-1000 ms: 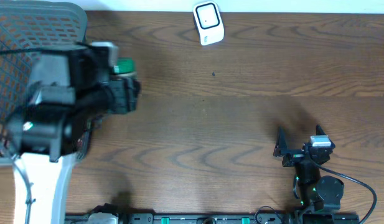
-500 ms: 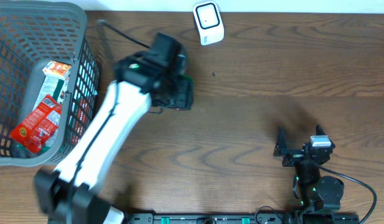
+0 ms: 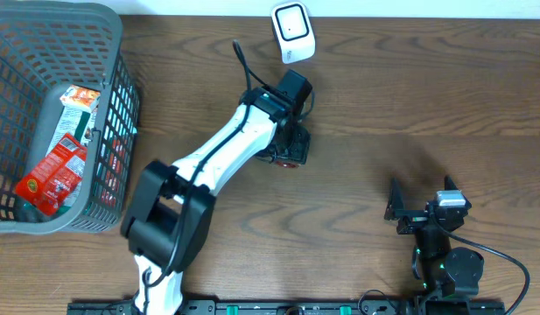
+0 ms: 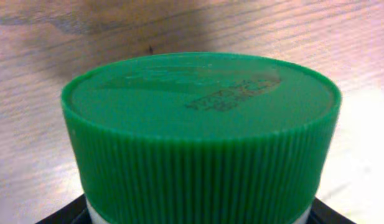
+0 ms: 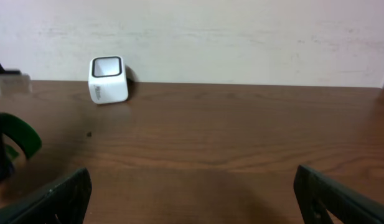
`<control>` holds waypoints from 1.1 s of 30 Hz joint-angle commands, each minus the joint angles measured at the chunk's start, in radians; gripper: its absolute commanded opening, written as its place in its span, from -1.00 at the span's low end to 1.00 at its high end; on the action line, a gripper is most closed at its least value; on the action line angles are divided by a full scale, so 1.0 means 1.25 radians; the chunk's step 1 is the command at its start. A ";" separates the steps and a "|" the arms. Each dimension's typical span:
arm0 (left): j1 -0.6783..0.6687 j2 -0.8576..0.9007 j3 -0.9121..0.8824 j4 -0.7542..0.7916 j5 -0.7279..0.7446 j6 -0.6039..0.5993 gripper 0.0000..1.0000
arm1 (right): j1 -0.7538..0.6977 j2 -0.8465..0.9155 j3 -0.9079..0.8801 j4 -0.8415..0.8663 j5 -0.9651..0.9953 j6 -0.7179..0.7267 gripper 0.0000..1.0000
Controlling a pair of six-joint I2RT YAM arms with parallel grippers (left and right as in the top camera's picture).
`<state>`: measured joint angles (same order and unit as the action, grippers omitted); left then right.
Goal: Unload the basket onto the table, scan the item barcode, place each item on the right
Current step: 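Lift the jar out of the basket toward the table center, then lower the jar onto the table and open the left gripper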
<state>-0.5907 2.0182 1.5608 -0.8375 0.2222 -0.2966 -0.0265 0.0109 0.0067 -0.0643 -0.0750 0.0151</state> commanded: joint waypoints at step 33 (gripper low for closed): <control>-0.003 0.066 -0.058 0.135 -0.029 0.016 0.83 | 0.002 -0.003 -0.001 -0.003 -0.004 0.011 0.98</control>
<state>-0.5922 2.0930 1.4963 -0.6712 0.2031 -0.3111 -0.0265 0.0113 0.0067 -0.0643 -0.0750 0.0151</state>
